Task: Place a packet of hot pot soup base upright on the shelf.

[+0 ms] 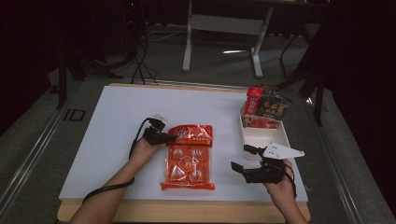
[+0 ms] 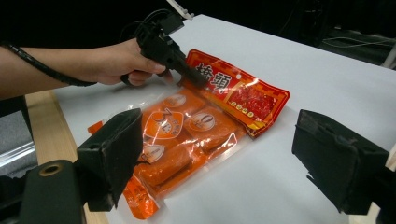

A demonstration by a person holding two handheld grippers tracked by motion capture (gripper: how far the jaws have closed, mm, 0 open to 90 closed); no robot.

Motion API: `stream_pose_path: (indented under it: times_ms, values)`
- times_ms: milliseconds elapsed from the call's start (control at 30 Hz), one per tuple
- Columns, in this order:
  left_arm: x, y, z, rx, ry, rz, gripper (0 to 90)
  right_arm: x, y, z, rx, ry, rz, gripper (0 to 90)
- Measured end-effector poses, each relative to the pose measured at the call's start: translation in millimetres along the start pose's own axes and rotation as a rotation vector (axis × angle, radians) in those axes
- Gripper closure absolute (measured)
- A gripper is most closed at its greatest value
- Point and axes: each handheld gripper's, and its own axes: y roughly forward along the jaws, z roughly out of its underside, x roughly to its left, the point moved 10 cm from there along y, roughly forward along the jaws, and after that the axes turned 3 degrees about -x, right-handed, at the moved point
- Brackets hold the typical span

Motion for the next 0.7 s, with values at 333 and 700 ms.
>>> stream_pose_path:
  times_ms: [333, 700]
  values:
    - [-10.2, -20.1, -15.1, -0.061, 0.029, -0.003, 89.0, -7.4, -3.9, -1.6, -0.007, 0.016, 0.044, 17.4]
    - [-27.2, -47.6, -28.5, -0.108, 0.055, 0.014, 89.1, -11.4, -4.7, -2.3, -0.016, 0.030, 0.052, 17.7]
